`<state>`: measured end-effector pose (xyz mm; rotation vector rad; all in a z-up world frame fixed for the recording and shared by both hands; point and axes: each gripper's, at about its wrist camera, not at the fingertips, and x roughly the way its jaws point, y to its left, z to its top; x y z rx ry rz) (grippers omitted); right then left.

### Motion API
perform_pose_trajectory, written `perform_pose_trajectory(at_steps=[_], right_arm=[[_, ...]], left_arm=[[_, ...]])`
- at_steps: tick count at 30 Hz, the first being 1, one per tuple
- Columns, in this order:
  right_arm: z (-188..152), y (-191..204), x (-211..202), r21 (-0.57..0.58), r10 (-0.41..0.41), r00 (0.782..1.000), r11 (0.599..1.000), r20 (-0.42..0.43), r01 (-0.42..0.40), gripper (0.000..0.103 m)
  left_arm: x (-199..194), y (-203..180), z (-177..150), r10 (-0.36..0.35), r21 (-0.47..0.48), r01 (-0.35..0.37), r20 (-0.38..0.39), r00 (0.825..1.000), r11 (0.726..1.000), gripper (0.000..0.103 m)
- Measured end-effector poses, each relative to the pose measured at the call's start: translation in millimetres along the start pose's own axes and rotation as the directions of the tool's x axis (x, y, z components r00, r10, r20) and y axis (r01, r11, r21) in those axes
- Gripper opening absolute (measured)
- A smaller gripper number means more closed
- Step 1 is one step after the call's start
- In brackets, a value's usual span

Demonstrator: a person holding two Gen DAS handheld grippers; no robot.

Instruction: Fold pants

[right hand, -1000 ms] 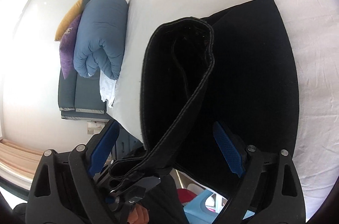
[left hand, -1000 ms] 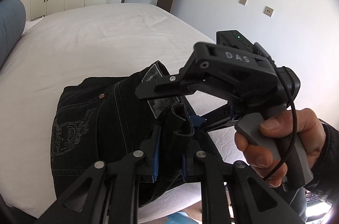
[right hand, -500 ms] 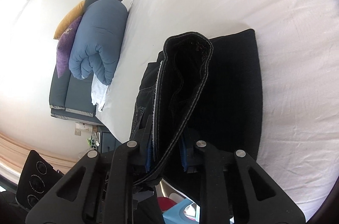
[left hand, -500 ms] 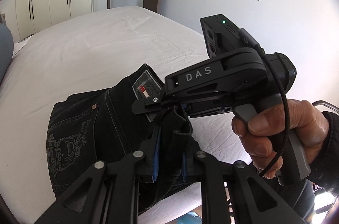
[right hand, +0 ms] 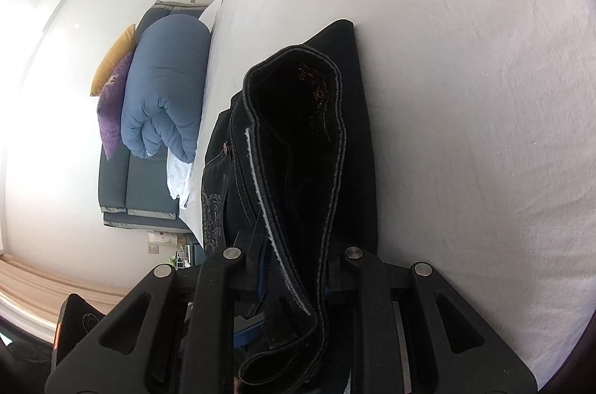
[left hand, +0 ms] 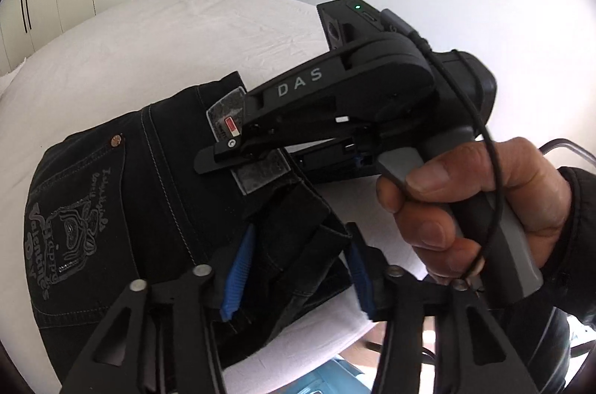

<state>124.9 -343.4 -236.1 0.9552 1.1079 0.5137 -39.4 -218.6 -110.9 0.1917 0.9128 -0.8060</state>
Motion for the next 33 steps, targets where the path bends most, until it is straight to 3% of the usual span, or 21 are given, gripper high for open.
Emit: perform_pose_trajectory(at_steps=[3,5,10,13,16,22,24,28,29,30,33], right_arm=[[-1.3,-2.1,-1.8,-0.007,-0.02,1.0,1.0,-0.008,0.019,0.019],[-1.0,7.1,0.0,-0.025,-0.05,0.999,0.998,-0.005,0.05,0.02],[-3.2,12.6,-12.5,-0.029,-0.075,0.997,0.997,0.016,0.076,0.02],[-4.3,18.3,-10.4,-0.06,-0.089,0.996,0.994,0.019,0.09,0.02],[-4.3,30.7,0.3,-0.152,-0.161,0.987,0.975,0.007,0.16,0.022],[2.0,20.7,12.0,-0.117,-0.123,0.992,0.986,-0.001,0.122,0.022],[1.9,18.8,3.6,-0.106,-0.13,0.992,0.986,-0.006,0.128,0.023],[0.9,19.3,-35.4,-0.096,-0.175,0.982,0.979,0.066,0.181,0.037],[0.4,21.5,-49.1,-0.086,-0.204,0.974,0.973,0.102,0.213,0.047],[-0.7,24.8,-62.7,-0.07,-0.191,0.972,0.977,0.136,0.202,0.047],[-8.8,53.7,-78.9,-0.112,0.048,0.987,0.993,0.153,-0.031,0.047]], left_arm=[[-23.3,3.3,-4.3,-0.042,-0.029,0.043,0.036,0.998,0.999,0.063],[-41.1,13.2,-7.0,-0.052,-0.062,0.056,0.065,0.997,0.997,0.071],[-69.6,63.1,-10.5,0.019,-0.192,0.005,0.121,0.992,0.981,0.078],[-68.8,100.5,-3.5,0.06,-0.272,-0.026,0.117,0.991,0.962,0.078],[-67.7,122.0,5.5,0.104,-0.285,-0.061,0.14,0.985,0.957,0.078],[-22.9,149.9,-3.8,0.097,-0.296,-0.083,0.033,0.995,0.951,0.078],[-14.5,151.6,-13.2,0.101,-0.281,-0.087,0.033,0.994,0.956,0.078],[-16.2,147.9,-18.2,0.113,-0.244,-0.099,0.042,0.993,0.965,0.078],[-18.1,148.6,-18.0,0.11,-0.246,-0.097,0.041,0.993,0.964,0.078],[-22.1,149.3,-17.1,0.109,-0.256,-0.095,0.04,0.993,0.962,0.078],[-39.4,151.0,-11.4,0.095,-0.292,-0.068,0.081,0.992,0.954,0.078]])
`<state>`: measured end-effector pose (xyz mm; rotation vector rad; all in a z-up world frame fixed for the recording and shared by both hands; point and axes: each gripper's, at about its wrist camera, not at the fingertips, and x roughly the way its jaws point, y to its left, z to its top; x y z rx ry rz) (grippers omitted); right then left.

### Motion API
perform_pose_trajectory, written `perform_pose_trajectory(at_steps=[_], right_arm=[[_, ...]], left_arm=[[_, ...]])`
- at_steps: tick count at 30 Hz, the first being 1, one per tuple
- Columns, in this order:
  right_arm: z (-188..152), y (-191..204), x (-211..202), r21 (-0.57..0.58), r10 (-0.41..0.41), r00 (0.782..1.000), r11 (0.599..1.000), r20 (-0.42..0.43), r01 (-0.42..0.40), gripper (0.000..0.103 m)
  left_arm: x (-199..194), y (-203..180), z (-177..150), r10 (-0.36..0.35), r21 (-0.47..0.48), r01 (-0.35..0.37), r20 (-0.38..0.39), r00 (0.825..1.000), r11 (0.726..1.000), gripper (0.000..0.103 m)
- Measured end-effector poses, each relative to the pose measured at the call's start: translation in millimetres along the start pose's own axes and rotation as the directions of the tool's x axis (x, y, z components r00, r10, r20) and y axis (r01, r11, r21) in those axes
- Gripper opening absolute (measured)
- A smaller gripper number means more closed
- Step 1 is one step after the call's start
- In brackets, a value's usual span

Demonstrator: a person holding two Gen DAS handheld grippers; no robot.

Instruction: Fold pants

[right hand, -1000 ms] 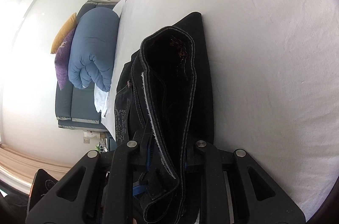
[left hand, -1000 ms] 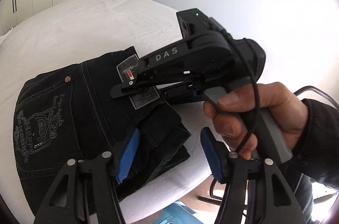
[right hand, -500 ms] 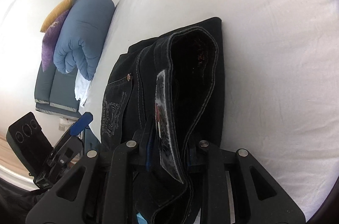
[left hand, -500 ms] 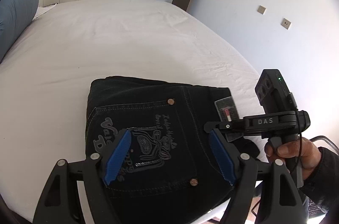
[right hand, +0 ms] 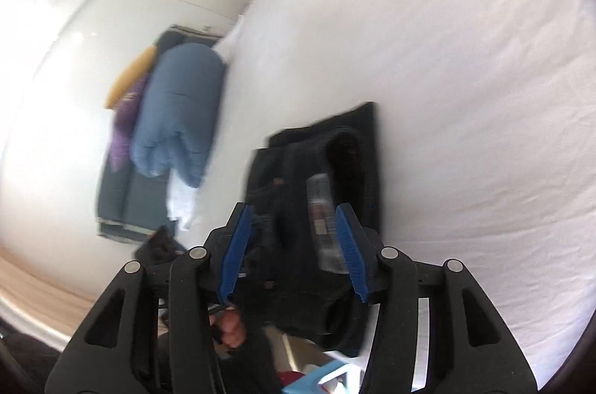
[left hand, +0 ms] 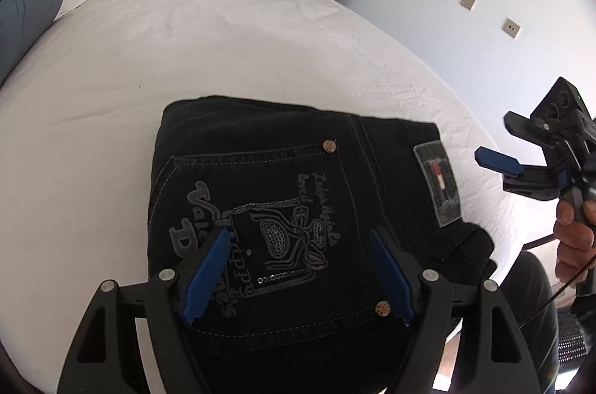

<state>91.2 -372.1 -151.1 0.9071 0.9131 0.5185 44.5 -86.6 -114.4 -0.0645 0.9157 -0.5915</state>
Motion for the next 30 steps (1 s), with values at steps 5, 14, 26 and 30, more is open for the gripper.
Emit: perform_pose_trajectory(at_steps=[5,14,26,30], right_arm=[[-27.1,14.6,44.5,-0.065,0.071,0.985,0.995,-0.157,-0.082,0.047],[-30.3,-12.2,37.7,0.001,0.027,0.989,1.0,-0.143,-0.027,0.035],[5.4,-31.2,49.7,0.015,-0.037,0.987,0.999,-0.156,0.04,0.034],[-29.9,-20.8,36.2,-0.051,-0.056,0.984,0.998,-0.168,0.048,0.061]], left_arm=[[15.9,13.8,-7.8,0.023,0.002,-0.023,-0.026,0.999,1.0,0.084],[-3.2,23.0,22.9,0.016,0.043,-0.017,0.019,1.0,0.999,0.084],[20.4,25.6,19.5,0.045,0.121,-0.044,-0.009,0.999,0.992,0.081],[-2.4,5.5,-26.0,0.039,0.178,-0.036,-0.014,0.999,0.983,0.083]])
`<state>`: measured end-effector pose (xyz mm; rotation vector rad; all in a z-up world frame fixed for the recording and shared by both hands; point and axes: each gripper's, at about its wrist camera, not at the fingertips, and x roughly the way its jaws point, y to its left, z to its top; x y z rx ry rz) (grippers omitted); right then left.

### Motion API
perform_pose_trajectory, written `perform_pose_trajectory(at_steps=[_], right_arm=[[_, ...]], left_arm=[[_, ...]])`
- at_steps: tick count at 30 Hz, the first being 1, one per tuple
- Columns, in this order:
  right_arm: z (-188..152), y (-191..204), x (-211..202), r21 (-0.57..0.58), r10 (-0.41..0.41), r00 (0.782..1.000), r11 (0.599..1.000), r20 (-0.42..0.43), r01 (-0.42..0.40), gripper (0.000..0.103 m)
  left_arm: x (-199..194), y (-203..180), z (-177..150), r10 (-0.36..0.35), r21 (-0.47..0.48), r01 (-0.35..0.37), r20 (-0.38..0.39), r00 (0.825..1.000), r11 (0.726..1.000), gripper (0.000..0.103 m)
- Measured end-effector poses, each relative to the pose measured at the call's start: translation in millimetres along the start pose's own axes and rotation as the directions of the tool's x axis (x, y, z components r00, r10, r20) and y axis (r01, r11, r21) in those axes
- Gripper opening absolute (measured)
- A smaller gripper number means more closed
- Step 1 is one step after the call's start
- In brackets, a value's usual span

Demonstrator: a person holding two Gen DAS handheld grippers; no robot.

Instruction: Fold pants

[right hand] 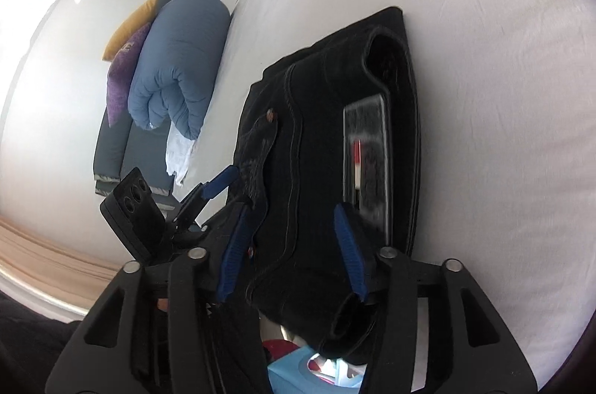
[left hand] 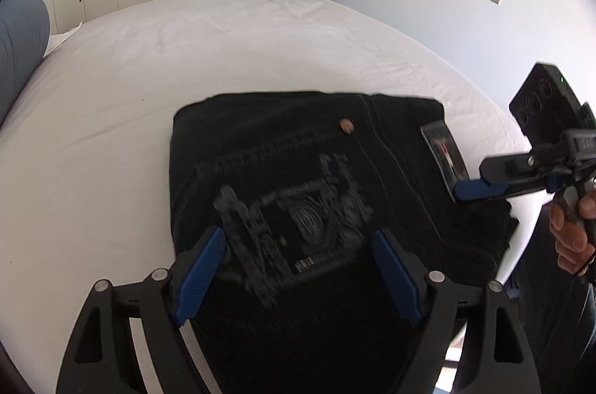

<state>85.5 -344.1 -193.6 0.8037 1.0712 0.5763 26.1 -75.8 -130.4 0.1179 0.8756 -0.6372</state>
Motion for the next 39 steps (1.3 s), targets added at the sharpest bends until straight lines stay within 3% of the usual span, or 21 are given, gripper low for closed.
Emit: perform_pose_trajectory(at_steps=[2,6,9,12,14,18,21,26,27,29,31,34,36,37,39], right_arm=[[-28.4,13.4,-9.7,-0.031,-0.02,0.999,0.999,0.039,0.021,0.072],[-64.5,35.6,-42.2,-0.041,-0.034,0.993,0.998,0.115,0.039,0.077],[-68.1,41.3,-73.5,-0.048,-0.059,0.983,0.996,0.173,0.068,0.084],[-49.5,39.6,-92.8,-0.044,-0.107,0.97,0.992,0.217,0.119,0.087],[-33.5,30.1,-91.0,-0.019,-0.121,0.971,0.992,0.207,0.128,0.087],[4.9,1.2,-65.3,0.056,-0.217,0.968,0.976,0.127,0.211,0.087],[13.2,-8.6,-44.1,0.075,-0.245,0.968,0.968,0.058,0.241,0.087],[22.7,-6.0,-29.0,0.046,-0.284,0.957,0.958,0.055,0.282,0.089],[25.3,-6.7,-25.6,0.053,-0.282,0.958,0.959,0.05,0.28,0.088],[30.8,-5.4,-16.5,0.06,-0.267,0.963,0.963,0.03,0.264,0.086],[34.6,1.2,-5.5,0.049,-0.271,0.962,0.961,0.002,0.271,0.076],[38.5,17.6,17.7,-0.001,-0.333,0.943,0.943,-0.021,0.333,0.068],[37.3,19.3,20.1,-0.01,-0.374,0.927,0.927,-0.019,0.374,0.046],[36.9,17.9,19.2,0.002,-0.382,0.924,0.924,-0.015,0.382,0.041],[36.1,14.7,14.7,0.024,-0.36,0.933,0.933,-0.004,0.36,0.029]], left_arm=[[-11.7,-10.2,-16.2,-0.019,0.008,0.02,-0.007,1.0,1.0,0.085],[-43.0,-7.0,-29.1,-0.027,-0.045,0.026,-0.015,1.0,0.999,0.087],[-69.3,13.7,-20.0,-0.013,-0.126,0.015,0.018,1.0,0.992,0.103],[-79.0,46.5,-0.6,-0.011,-0.223,0.024,0.06,0.998,0.975,0.103],[-67.0,67.4,12.6,-0.005,-0.286,0.014,0.032,0.999,0.958,0.103],[-21.0,95.9,22.9,-0.089,-0.358,0.05,-0.093,0.992,0.933,0.103],[5.9,101.5,23.5,-0.117,-0.343,0.053,-0.17,0.978,0.938,0.103],[28.8,108.7,25.5,-0.168,-0.366,0.081,-0.213,0.962,0.927,0.1],[30.4,107.4,26.4,-0.163,-0.355,0.075,-0.224,0.961,0.932,0.099],[32.2,102.5,28.4,-0.155,-0.323,0.071,-0.245,0.957,0.944,0.085],[34.2,96.2,30.5,-0.159,-0.299,0.075,-0.267,0.95,0.951,0.077],[38.9,90.1,33.5,-0.192,-0.298,0.105,-0.281,0.94,0.949,0.053],[40.9,84.8,38.4,-0.174,-0.294,0.086,-0.29,0.941,0.952,0.049],[41.1,82.2,38.7,-0.166,-0.29,0.079,-0.29,0.942,0.954,0.047],[38.8,76.1,40.7,-0.153,-0.279,0.072,-0.279,0.948,0.957,0.039]])
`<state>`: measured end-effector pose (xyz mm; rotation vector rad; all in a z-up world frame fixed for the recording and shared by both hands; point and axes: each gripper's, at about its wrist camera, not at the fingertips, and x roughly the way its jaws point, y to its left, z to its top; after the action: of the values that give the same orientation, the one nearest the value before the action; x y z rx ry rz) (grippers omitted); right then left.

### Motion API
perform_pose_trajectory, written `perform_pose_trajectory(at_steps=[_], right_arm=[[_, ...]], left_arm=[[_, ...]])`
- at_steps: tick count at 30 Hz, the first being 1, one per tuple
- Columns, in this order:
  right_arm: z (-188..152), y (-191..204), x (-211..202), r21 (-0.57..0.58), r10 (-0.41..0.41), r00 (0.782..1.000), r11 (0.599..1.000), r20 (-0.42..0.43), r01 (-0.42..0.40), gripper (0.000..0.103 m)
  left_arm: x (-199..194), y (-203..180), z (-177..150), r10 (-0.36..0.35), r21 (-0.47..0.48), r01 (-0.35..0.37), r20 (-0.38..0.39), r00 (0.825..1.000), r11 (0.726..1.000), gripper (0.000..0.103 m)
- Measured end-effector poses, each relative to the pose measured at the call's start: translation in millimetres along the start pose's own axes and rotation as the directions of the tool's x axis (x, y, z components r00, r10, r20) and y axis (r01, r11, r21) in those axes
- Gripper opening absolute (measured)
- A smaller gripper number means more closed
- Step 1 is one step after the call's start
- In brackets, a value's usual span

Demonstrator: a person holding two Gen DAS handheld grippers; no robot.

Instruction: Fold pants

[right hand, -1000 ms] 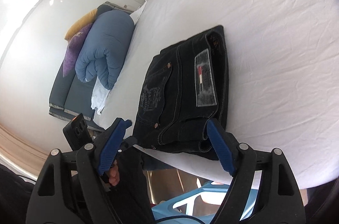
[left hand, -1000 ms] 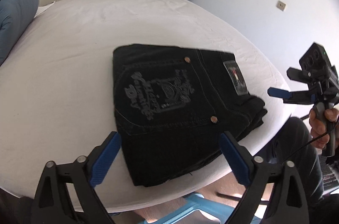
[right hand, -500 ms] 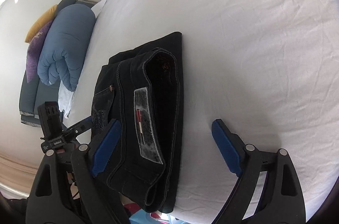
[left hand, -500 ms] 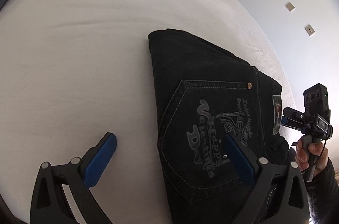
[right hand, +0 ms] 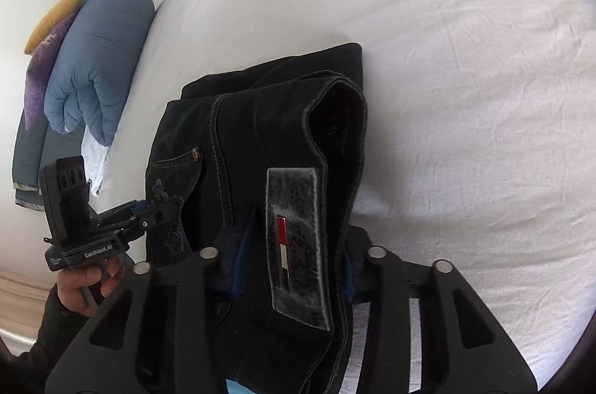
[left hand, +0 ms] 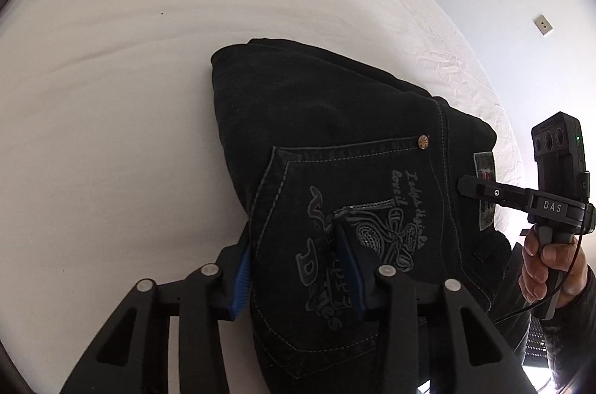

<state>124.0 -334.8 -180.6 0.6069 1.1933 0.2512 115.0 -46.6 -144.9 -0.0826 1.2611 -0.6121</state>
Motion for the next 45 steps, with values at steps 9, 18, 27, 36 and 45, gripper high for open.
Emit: perform_pose_trajectory(at_steps=[9,18,27,36,45], right_arm=[[-8.7,40.4,-37.9,-0.159,-0.052,0.992,0.985,0.111,0.07,0.016],[51.4,62.1,-100.2,-0.224,0.03,0.973,0.974,0.227,0.022,0.016],[144.9,12.3,-56.8,-0.149,0.041,0.98,0.989,0.195,-0.012,0.016],[143.7,-72.1,-10.7,0.005,0.124,0.976,0.992,0.178,-0.127,0.044],[96.1,-38.8,-119.2,-0.109,0.008,0.915,0.993,0.403,0.039,0.069]], left_arm=[[-33.1,-19.0,4.3,-0.012,-0.021,0.014,0.092,0.996,1.0,0.019],[-81.2,-33.9,81.0,-0.014,0.051,0.002,0.236,0.972,0.999,0.019],[-21.5,-7.1,147.9,0.045,0.053,-0.056,0.186,0.981,0.997,0.021],[33.8,27.0,140.0,0.131,-0.047,-0.125,0.179,0.975,0.991,0.063],[-92.9,-27.4,77.5,0.29,-0.02,-0.341,0.577,0.763,0.94,0.103]])
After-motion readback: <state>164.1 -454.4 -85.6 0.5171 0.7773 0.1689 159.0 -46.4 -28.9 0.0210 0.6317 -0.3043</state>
